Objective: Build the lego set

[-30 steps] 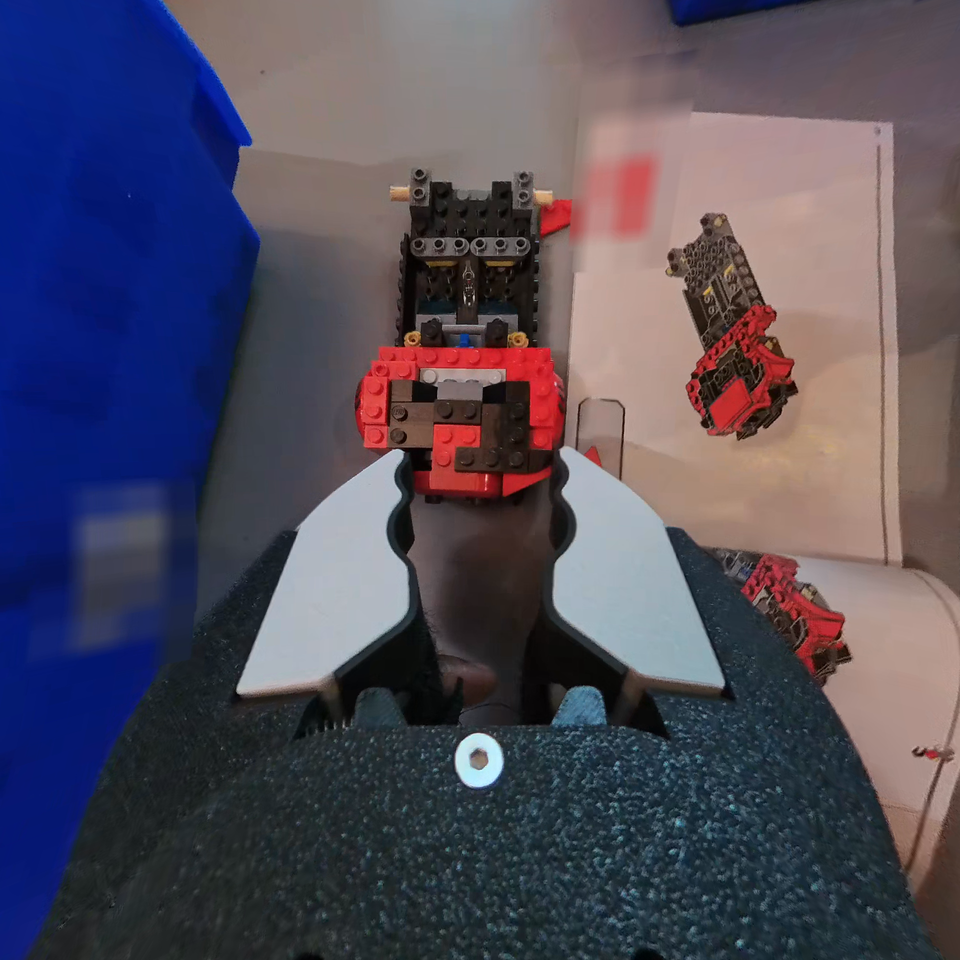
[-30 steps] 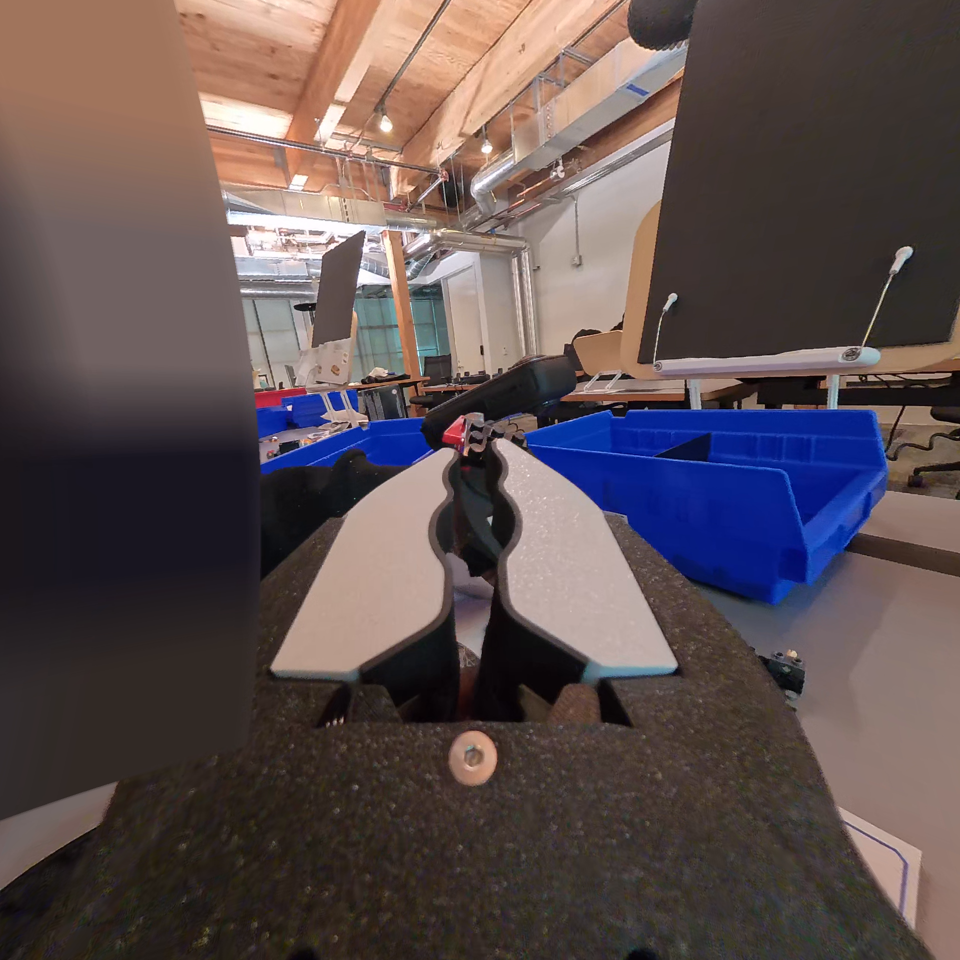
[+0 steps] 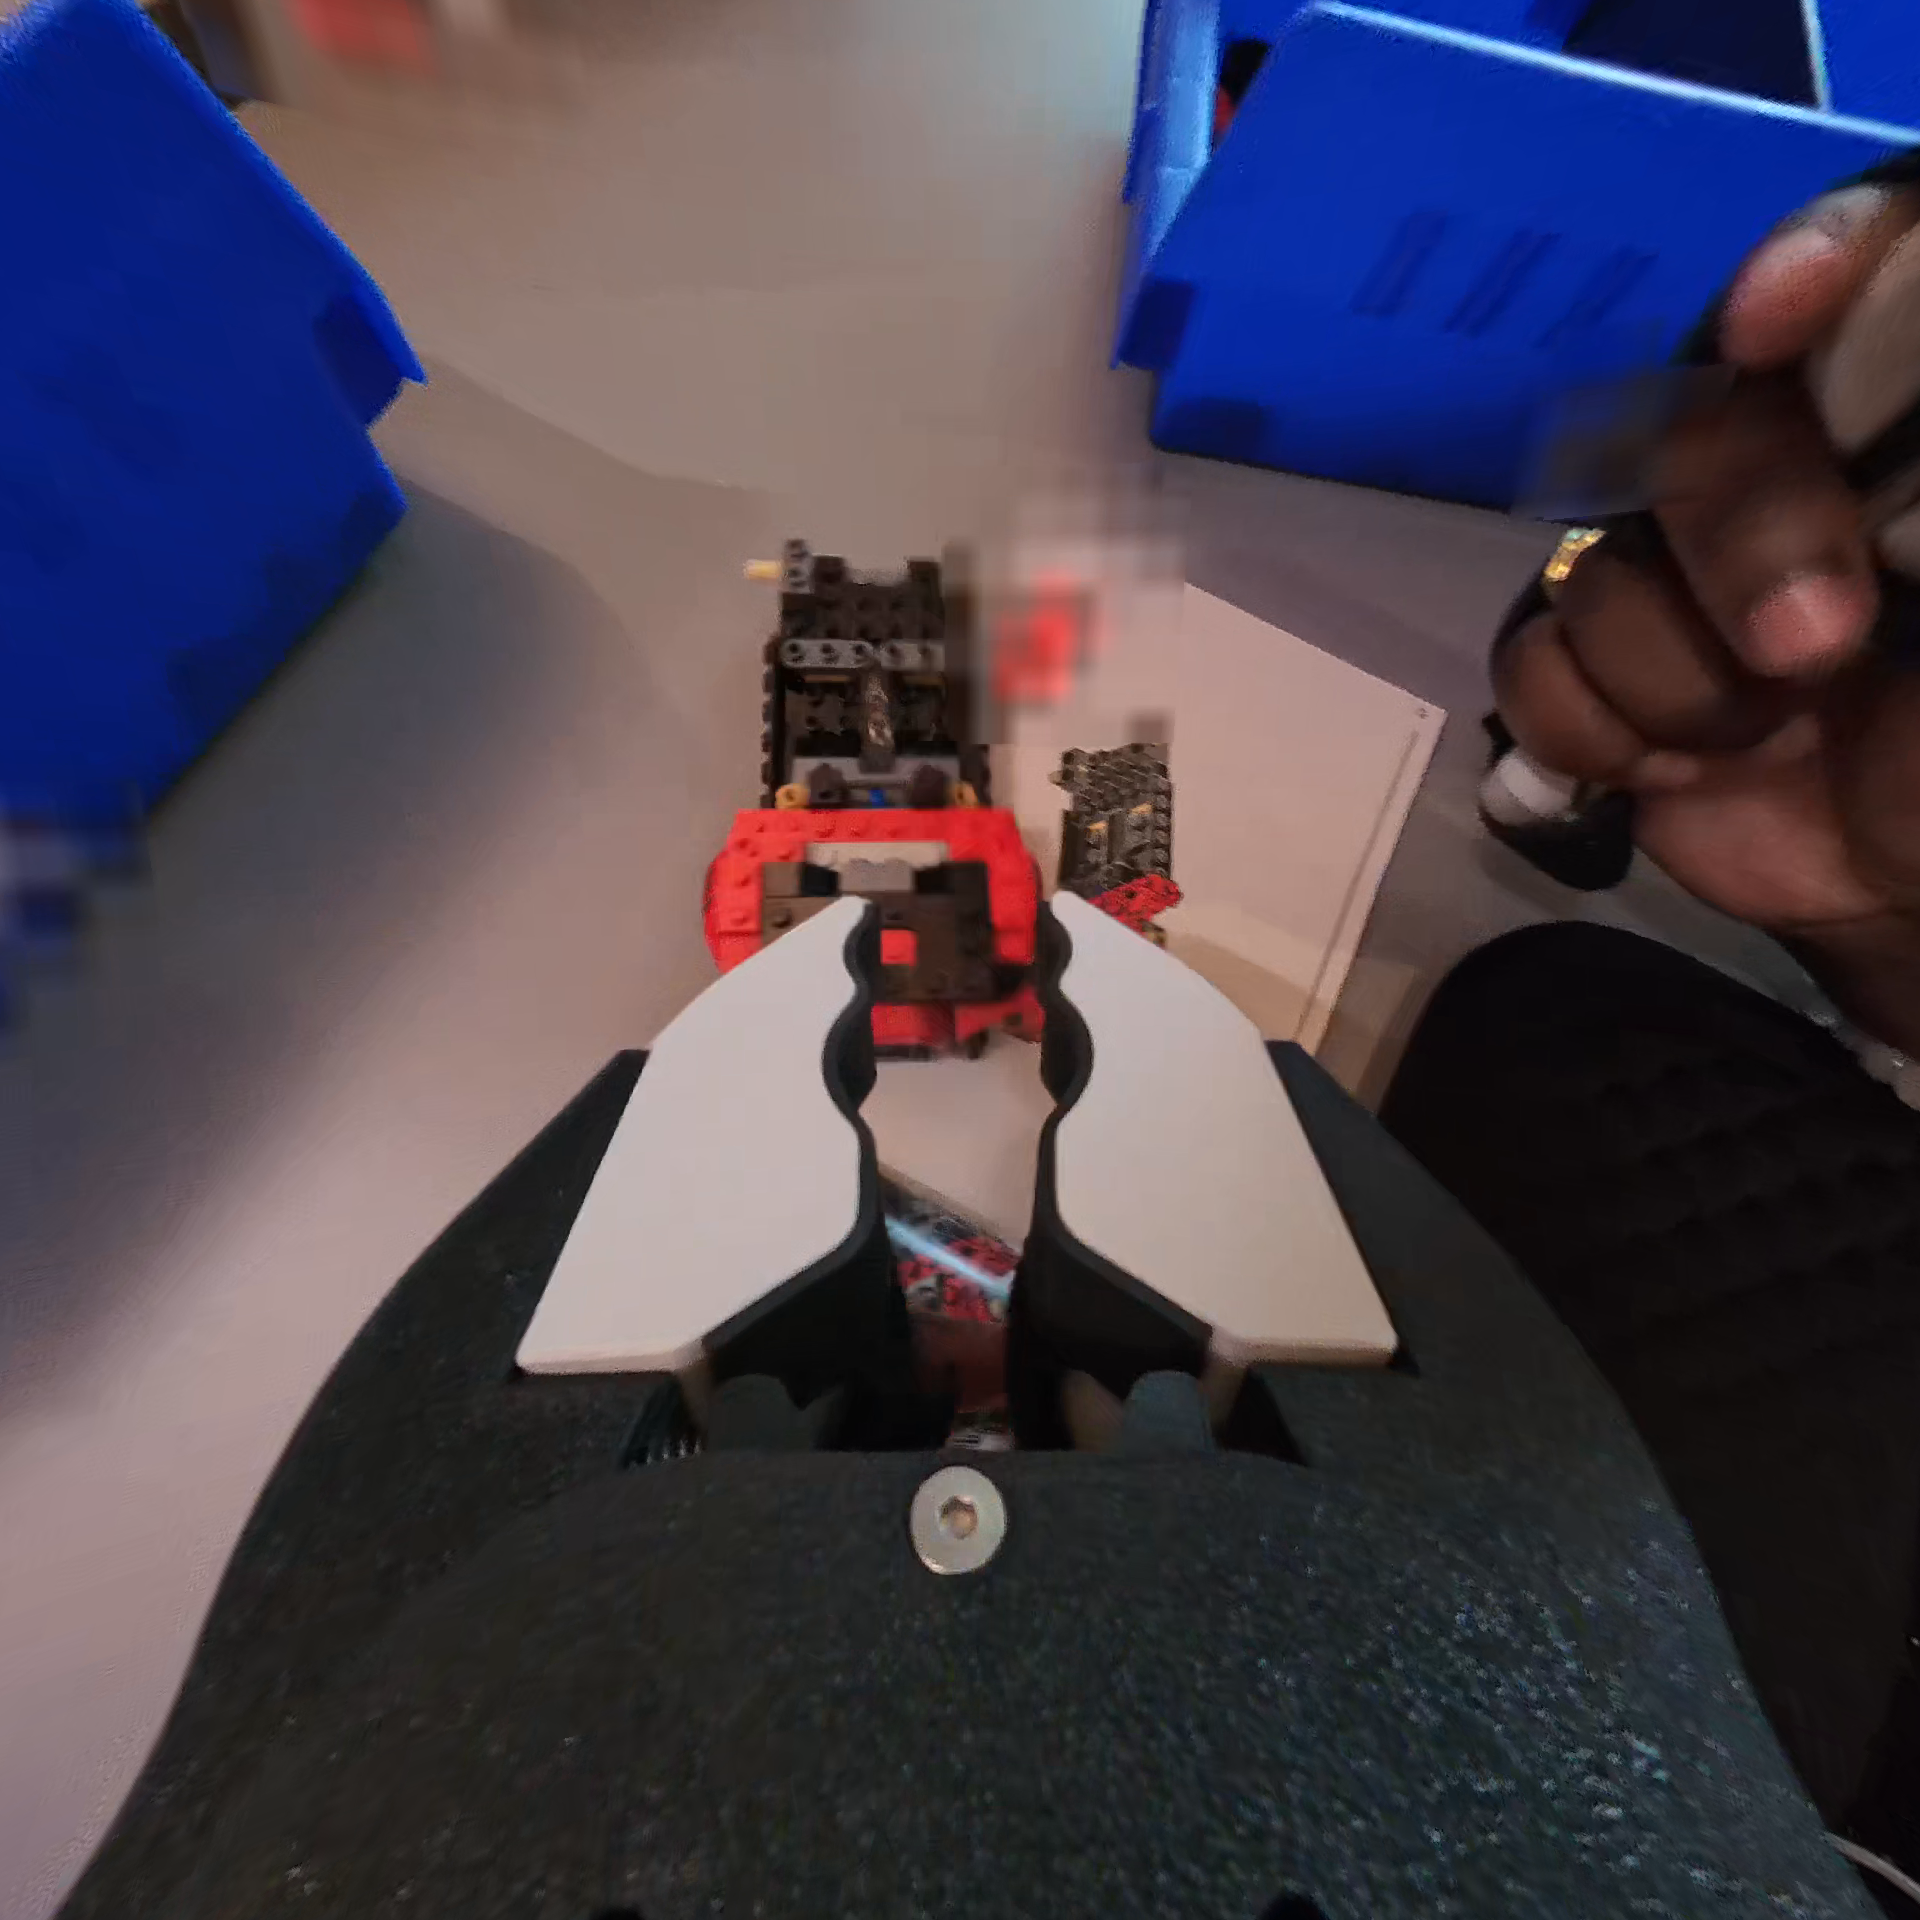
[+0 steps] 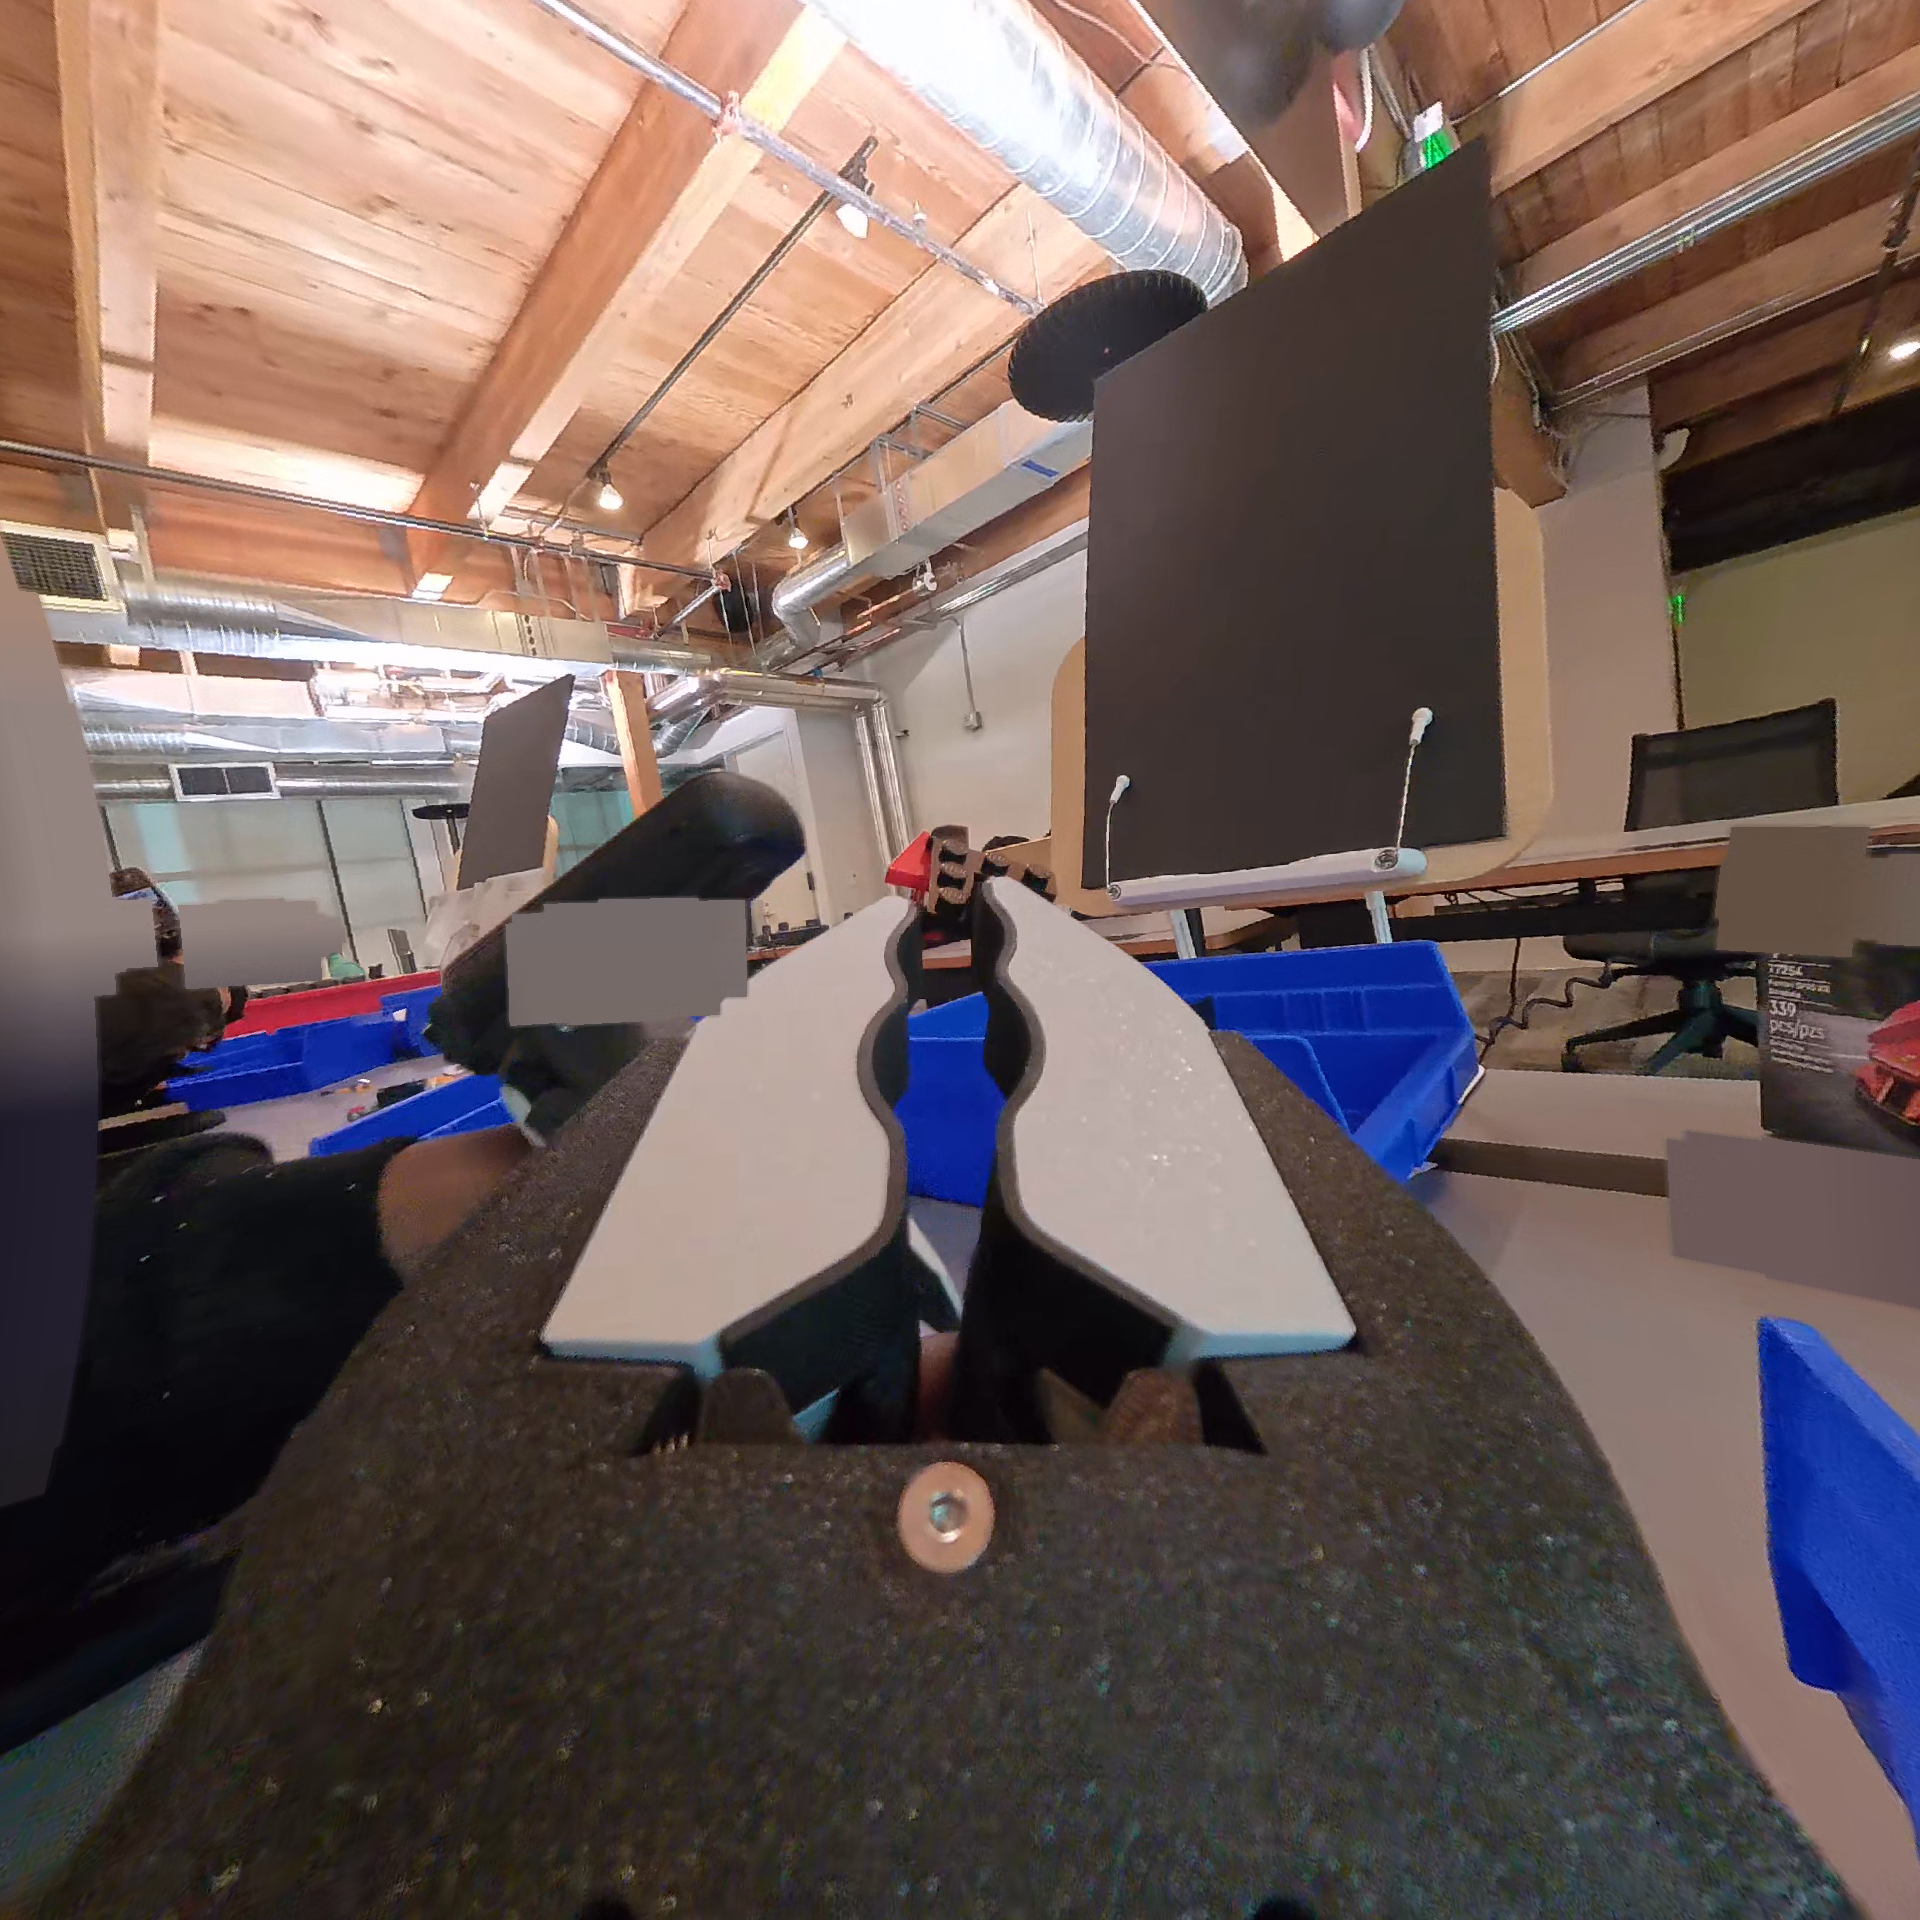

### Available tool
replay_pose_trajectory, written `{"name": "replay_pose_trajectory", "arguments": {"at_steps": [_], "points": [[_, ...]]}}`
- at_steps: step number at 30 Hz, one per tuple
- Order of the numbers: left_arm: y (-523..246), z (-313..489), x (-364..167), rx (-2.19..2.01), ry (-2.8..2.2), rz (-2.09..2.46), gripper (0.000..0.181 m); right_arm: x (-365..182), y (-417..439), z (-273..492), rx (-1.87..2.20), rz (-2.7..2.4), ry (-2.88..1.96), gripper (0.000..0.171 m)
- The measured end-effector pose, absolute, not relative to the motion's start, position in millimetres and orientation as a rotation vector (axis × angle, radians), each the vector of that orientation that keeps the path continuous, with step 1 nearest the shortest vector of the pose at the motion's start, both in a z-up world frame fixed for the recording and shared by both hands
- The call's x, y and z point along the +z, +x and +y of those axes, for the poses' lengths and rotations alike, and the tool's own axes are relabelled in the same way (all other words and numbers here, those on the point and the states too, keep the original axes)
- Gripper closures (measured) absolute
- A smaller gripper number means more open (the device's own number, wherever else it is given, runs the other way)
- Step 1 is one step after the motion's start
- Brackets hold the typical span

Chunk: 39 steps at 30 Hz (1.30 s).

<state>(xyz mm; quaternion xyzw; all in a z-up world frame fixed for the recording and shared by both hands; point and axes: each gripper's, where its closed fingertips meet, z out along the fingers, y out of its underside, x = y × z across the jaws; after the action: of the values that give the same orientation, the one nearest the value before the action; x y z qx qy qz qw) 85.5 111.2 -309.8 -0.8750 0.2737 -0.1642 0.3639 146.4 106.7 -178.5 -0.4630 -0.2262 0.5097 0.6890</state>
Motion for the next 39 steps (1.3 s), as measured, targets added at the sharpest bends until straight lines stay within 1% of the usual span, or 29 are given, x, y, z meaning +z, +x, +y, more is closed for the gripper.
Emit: {"name": "replay_pose_trajectory", "arguments": {"at_steps": [1, 3, 4, 5, 8, 13, 17, 18, 21, 22, 26, 28, 30, 32, 37, 39], "points": [[88.4, 106.3, -311.9, -0.423, -2.248, 0.708, 0.149, -178.4, 146.2, 106.2, 1.144, -0.508, -1.034, 0.163], [89.1, 96.4, -318.1, -0.389, -2.261, 0.746, 0.130, -178.3, 144.7, 104.3, 1.149, -0.518, -1.033, 0.162], [86.0, 92.9, -316.9, -0.365, -2.255, 0.768, 0.126, -178.3, 143.8, 103.3, 1.148, -0.526, -1.031, 0.163], [80.2, 91.9, -310.5, -0.339, -2.227, 0.775, 0.124, -178.6, 143.1, 103.0, 1.143, -0.533, -1.032, 0.162], [56.3, 93.1, -290.5, -0.303, -2.186, 0.826, 0.126, -180.0, 140.2, 102.5, 1.163, -0.542, -1.038, 0.162], [46.0, 101.8, -323.1, -0.591, -2.382, 1.044, 0.124, -183.2, 136.9, 103.5, 1.177, -0.556, -1.056, 0.163], [60.0, 110.3, -336.3, -0.915, -2.409, 1.064, 0.100, -184.6, 134.2, 101.6, 1.172, -0.585, -1.058, 0.163], [63.2, 110.4, -339.3, -0.944, -2.399, 1.087, 0.099, -185.1, 133.7, 101.7, 1.169, -0.590, -1.061, 0.163], [77.1, 96.2, -342.0, -1.005, -2.340, 1.205, 0.102, -185.3, 134.0, 102.1, 1.169, -0.592, -1.064, 0.163], [81.2, 89.4, -341.0, -1.020, -2.328, 1.235, 0.105, -185.3, 134.6, 102.5, 1.173, -0.586, -1.065, 0.163], [102.3, 60.8, -334.7, -1.131, -2.290, 1.278, 0.108, -185.1, 136.5, 104.0, 1.198, -0.570, -1.070, 0.163], [110.4, 46.2, -334.2, -1.159, -2.263, 1.321, 0.113, -185.4, 137.3, 104.4, 1.206, -0.569, -1.074, 0.163], [108.0, 46.3, -332.4, -1.071, -2.245, 1.311, 0.122, -188.6, 136.3, 103.6, 1.221, -0.589, -1.095, 0.163], [102.2, 54.1, -319.5, -0.980, -2.164, 1.245, 0.130, -200.6, 133.3, 104.3, 1.241, -0.618, -1.182, 0.162], [83.2, 72.5, -278.4, -0.624, -1.820, 1.128, 0.139, -234.0, 127.9, 95.8, 1.492, -0.573, -1.493, 0.163], [89.0, 66.9, -263.2, -0.561, -1.661, 1.119, 0.143, -236.0, 124.7, 86.0, 1.649, -0.525, -1.533, 0.163]]}}
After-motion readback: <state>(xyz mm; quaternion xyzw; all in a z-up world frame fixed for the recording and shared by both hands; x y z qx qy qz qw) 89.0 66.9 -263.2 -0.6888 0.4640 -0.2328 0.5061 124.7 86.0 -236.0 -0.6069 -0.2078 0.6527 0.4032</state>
